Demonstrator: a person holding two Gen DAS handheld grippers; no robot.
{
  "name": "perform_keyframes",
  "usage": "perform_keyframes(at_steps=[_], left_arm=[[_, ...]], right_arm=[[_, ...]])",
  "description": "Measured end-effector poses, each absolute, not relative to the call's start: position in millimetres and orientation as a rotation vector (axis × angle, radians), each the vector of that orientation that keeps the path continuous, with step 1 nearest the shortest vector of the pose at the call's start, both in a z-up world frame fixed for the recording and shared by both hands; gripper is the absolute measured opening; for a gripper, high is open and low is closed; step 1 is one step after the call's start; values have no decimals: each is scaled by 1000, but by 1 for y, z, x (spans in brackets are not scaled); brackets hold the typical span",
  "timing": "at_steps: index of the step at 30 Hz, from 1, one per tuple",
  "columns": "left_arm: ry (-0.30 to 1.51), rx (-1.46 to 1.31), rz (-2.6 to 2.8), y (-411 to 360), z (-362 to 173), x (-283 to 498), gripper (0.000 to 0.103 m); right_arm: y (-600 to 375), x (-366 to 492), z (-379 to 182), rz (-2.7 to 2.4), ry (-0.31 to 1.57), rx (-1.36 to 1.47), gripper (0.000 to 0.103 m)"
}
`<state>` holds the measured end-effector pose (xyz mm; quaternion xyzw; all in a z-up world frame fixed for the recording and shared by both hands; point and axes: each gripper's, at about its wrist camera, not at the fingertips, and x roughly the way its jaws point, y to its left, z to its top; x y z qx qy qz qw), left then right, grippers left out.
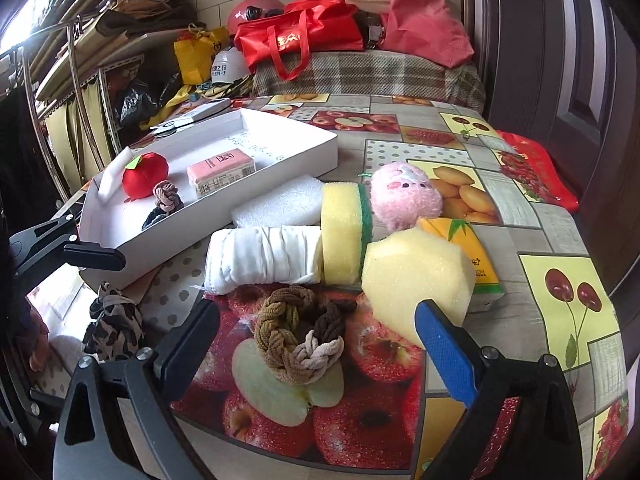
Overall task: Organize soft objects
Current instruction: 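Move both tools back toward the pile of soft items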
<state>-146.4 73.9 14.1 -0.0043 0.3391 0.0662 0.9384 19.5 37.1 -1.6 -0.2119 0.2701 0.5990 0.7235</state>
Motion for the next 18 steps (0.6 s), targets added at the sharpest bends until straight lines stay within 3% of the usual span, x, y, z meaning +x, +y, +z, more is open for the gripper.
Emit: perform_keyframes(at_steps=[18], left_arm=[[754,-45,96,70,7,-144,102]], right_arm=[[64,10,-25,1309,694,-659,98]])
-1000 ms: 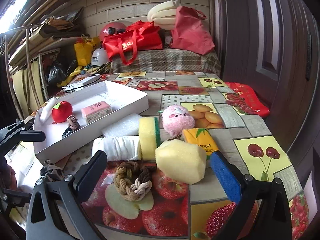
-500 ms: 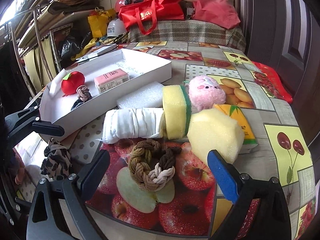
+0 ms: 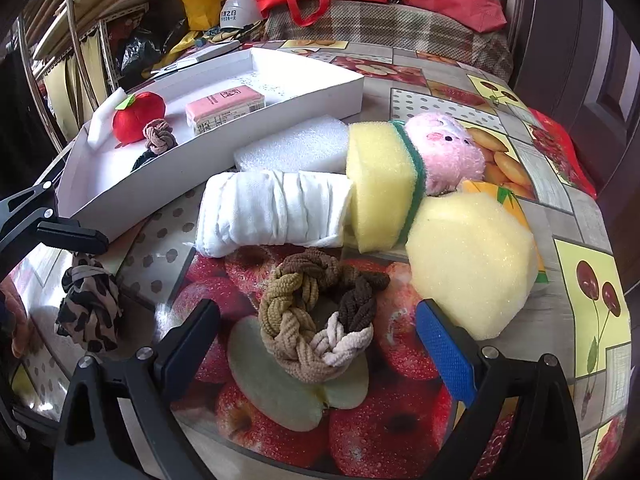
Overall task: Organize soft objects
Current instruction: 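Move both tools back toward the pile of soft items, then grasp the braided rope toy with right tool while left tool grasps leopard-print cloth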
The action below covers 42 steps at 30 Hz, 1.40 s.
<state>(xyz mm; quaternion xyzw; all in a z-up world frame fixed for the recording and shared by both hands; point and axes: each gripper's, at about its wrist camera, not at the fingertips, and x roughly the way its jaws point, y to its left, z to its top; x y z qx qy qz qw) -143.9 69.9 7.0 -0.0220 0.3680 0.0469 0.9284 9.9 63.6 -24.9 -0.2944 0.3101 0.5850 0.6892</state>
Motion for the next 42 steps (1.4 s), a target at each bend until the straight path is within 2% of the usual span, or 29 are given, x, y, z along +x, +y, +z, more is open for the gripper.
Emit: perform_keyframes(at_steps=[5,6,7,9,12,16,21,24,28,35,39,41,42], left_arm=[[720,-80,113,73,11,-152,102],[710,-84,120,74,12,-154,102],[698,-85,131,74,14,-156,102],[684,-92,152,75,16,-161,102],[699,-80,190,71,15,-166,102],[725,-69,243,70,13,-170,103],[773,-53,239,71,5,-162,103],[875,11,244,62,-8,-147,102],[873,73,190,50,-11,-146,102],[903,-81,209,79,-15,-142,102],[913,-48,176,70,-16,-135,93],[899,-60,166,69,-14,-134,77],[888,-68,164,69,-13,-133,61]], right_arm=[[69,1,-26,1329,655,-696,98],[69,1,-26,1331,652,-694,92],[68,0,-24,1336,646,-686,77],[64,2,-21,1339,636,-662,56],[60,6,-20,1351,655,-652,48],[54,21,-19,1324,674,-630,44],[51,30,-19,1315,706,-586,44],[53,27,-19,1313,694,-599,44],[52,28,-19,1318,699,-591,44],[52,28,-19,1320,701,-589,44],[53,27,-20,1317,694,-597,44],[53,26,-20,1317,693,-597,44],[52,25,-20,1317,692,-598,44]])
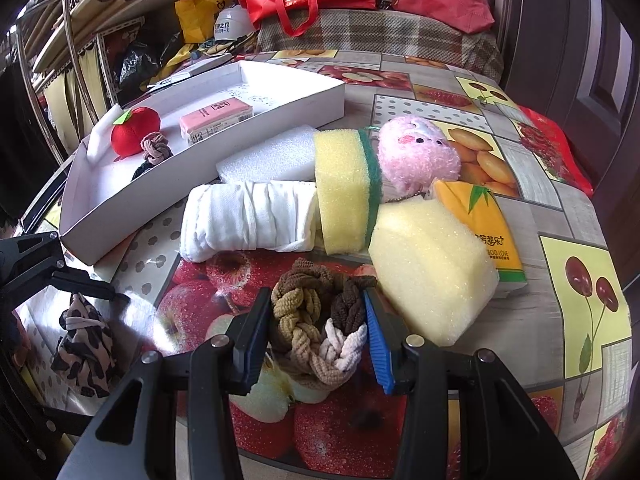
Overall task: Organize soft objects
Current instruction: 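Grasp the braided rope toy with right tool while left tool grasps leopard-print cloth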
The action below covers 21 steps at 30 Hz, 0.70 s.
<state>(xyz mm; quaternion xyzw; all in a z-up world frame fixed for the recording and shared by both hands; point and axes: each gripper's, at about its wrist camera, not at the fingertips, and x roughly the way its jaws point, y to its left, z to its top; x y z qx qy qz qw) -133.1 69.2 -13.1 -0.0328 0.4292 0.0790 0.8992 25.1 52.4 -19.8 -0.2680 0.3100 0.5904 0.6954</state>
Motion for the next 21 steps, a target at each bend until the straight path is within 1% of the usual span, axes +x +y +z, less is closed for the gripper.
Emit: perform_keyframes(at_steps=[1,2,4,7,10,12,14,17,21], left_arm=[[882,-74,163,69,-12,-133,49],[876,-78,161,69,-12,-133,44],[870,-75,162,69,-11,-133,37],[835,-29,211,65,-7,-135,35],[668,98,335,54,12,-150,35],[548,166,423,52,22,-162,35],[466,186,483,57,29,-168,35],[425,117,550,79,34,-177,35],[370,-85,609,122,39,-199,36]], right_arm=[[52,24,-20,1320,690,-600,41],[52,23,-20,1327,687,-602,39],[52,19,-19,1331,674,-614,36],[51,16,-16,1347,645,-605,35],[42,15,-6,1358,577,-535,35],[33,17,5,1364,514,-426,35],[23,22,14,1350,459,-314,35],[22,22,20,1299,413,-292,35],[20,21,22,1282,385,-285,35]])
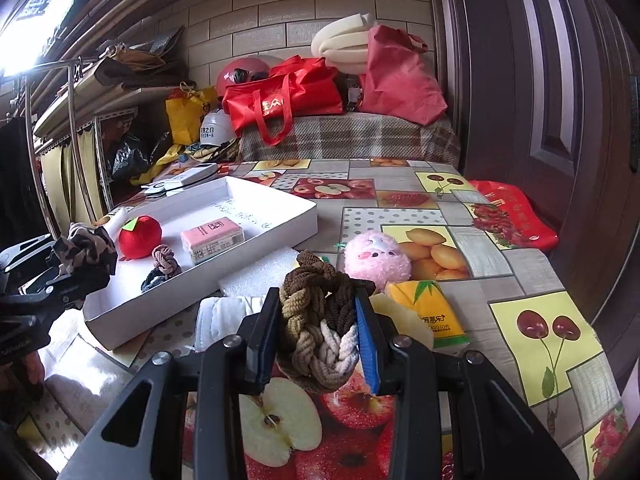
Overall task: Organize soft objects
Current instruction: 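Grasp the braided rope toy with right tool while left tool grasps leopard-print cloth, then carry rope toy and leopard-print cloth into the white box and open both tools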
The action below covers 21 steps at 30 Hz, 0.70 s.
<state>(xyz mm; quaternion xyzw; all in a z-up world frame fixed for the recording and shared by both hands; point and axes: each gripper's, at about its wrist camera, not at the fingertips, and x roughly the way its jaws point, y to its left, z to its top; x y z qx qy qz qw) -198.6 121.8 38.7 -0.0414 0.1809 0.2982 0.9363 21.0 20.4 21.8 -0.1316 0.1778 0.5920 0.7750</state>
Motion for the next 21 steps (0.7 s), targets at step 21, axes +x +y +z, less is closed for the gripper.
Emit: perform_keyframes(at_steps=[21], left_arm=[[281,-179,906,193,39,-234,36]], right_arm=[[39,-13,26,1222,235,-276,35]])
